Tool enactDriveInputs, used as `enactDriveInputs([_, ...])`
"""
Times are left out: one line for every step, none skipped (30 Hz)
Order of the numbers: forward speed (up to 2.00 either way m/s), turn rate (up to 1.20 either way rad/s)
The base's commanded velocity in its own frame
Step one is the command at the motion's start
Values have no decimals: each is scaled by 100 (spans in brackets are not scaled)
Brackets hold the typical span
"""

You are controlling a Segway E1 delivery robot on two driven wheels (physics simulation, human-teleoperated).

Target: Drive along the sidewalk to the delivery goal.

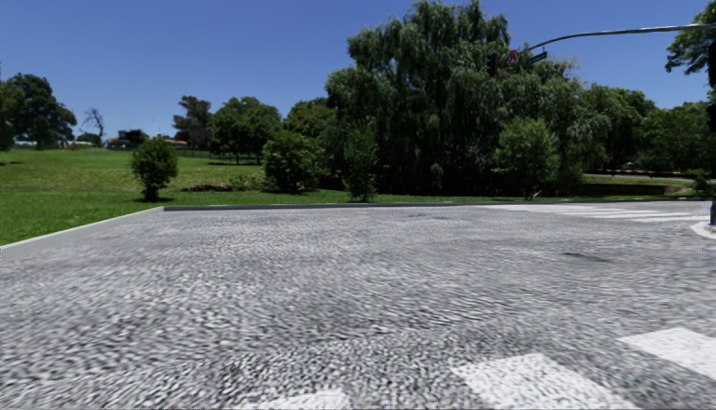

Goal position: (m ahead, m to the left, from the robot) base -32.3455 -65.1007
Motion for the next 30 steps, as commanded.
enactDriveInputs([-60, -61])
enactDriveInputs([-60, -61])
enactDriveInputs([-60, -61])
enactDriveInputs([-60, -61])
enactDriveInputs([-60, -61])
enactDriveInputs([-58, -61])
enactDriveInputs([-58, -61])
enactDriveInputs([-45, -53])
enactDriveInputs([-14, -38])
enactDriveInputs([0, -35])
enactDriveInputs([0, 0])
enactDriveInputs([0, 0])
enactDriveInputs([0, 0])
enactDriveInputs([0, 0])
enactDriveInputs([0, 0])
enactDriveInputs([0, 0])
enactDriveInputs([0, 0])
enactDriveInputs([0, 0])
enactDriveInputs([0, 0])
enactDriveInputs([0, 0])
enactDriveInputs([0, 0])
enactDriveInputs([0, 0])
enactDriveInputs([0, 0])
enactDriveInputs([0, 0])
enactDriveInputs([0, 0])
enactDriveInputs([0, -6])
enactDriveInputs([0, -47])
enactDriveInputs([26, -59])
enactDriveInputs([26, -59])
enactDriveInputs([72, -62])
